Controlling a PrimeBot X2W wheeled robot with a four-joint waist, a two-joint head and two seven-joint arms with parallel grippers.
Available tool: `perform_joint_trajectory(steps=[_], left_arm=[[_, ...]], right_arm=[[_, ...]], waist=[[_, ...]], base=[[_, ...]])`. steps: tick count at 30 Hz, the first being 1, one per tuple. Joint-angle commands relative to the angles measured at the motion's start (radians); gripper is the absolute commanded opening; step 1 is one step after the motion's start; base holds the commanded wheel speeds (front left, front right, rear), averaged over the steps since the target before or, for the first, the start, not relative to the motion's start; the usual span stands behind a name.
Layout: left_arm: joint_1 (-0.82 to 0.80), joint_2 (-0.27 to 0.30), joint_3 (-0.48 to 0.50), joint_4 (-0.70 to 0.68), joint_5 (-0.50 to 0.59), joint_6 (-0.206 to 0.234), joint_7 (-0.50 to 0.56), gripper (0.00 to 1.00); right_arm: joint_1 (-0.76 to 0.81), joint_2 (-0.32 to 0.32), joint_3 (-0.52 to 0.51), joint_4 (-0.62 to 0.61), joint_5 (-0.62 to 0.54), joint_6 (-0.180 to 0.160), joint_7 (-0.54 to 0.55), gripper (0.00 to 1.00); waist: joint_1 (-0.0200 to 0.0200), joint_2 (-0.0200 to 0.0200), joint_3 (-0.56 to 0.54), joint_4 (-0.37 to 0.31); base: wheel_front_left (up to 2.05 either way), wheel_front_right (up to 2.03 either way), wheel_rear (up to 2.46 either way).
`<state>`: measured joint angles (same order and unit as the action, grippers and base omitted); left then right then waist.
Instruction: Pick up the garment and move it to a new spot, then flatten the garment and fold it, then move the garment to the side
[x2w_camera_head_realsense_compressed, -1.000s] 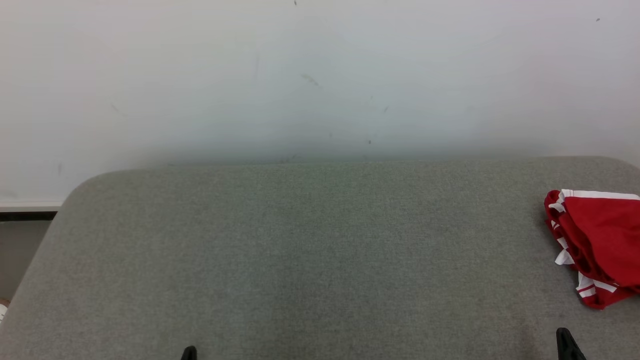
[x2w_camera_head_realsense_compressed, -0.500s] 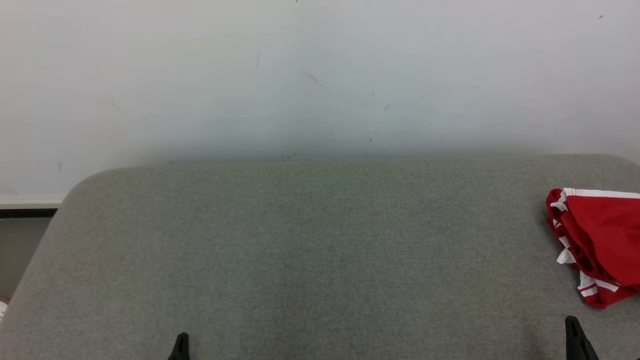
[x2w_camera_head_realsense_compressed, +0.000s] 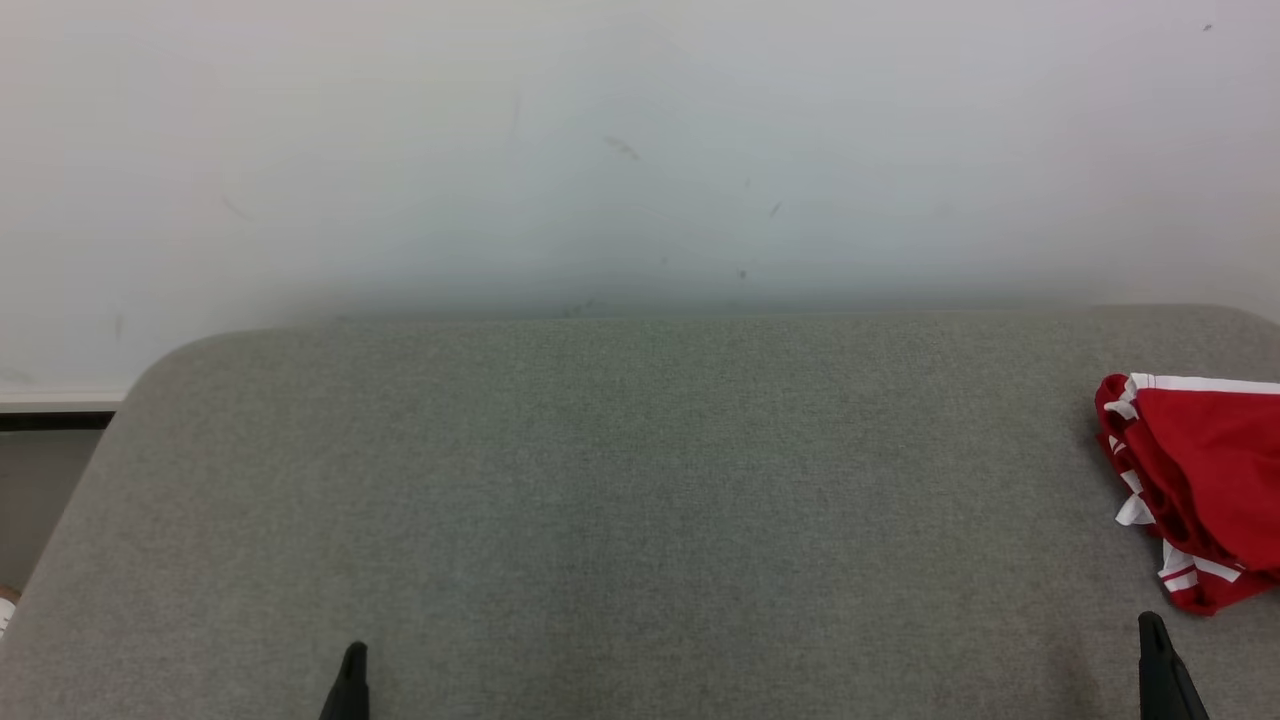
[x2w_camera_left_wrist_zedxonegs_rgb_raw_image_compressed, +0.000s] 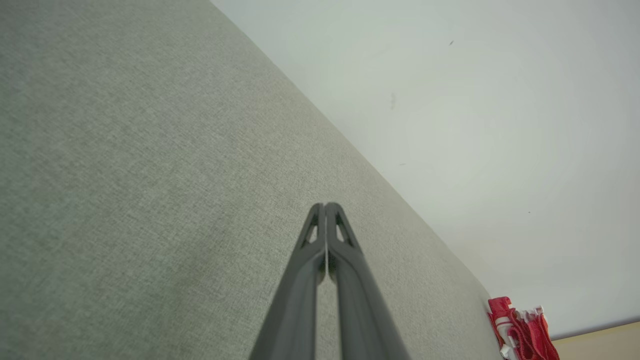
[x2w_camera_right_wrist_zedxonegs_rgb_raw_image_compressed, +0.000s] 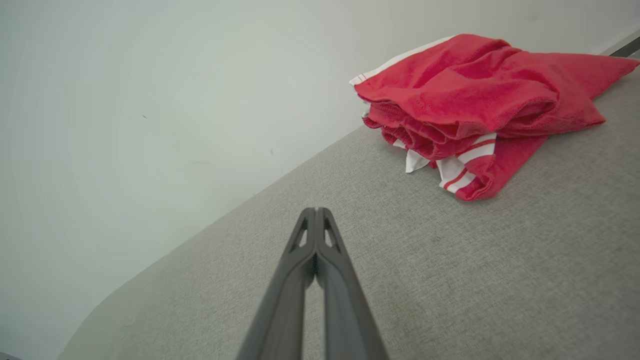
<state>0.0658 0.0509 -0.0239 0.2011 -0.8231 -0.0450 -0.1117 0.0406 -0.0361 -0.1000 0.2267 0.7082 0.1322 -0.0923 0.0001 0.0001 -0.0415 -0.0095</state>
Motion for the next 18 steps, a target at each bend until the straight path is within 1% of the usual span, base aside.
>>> perform_joint_trajectory(steps=[1, 18], left_arm=[[-0.024, 0.011, 0.009, -0.007, -0.033, -0.008, 0.008, 0.00], [-0.065, 0.013, 0.038, 0.006, -0.241, -0.029, 0.062, 0.00]], right_arm=[[-0.026, -0.011, -0.004, -0.008, 0.039, -0.001, 0.007, 0.00], [-0.060, -0.013, -0.007, -0.001, 0.269, -0.001, 0.060, 0.00]], waist=[[-0.0001, -0.0001, 0.001, 0.000], [-0.0001, -0.0001, 0.009, 0.002]], base=[[0.00, 0.00, 0.00], [0.00, 0.00, 0.00]])
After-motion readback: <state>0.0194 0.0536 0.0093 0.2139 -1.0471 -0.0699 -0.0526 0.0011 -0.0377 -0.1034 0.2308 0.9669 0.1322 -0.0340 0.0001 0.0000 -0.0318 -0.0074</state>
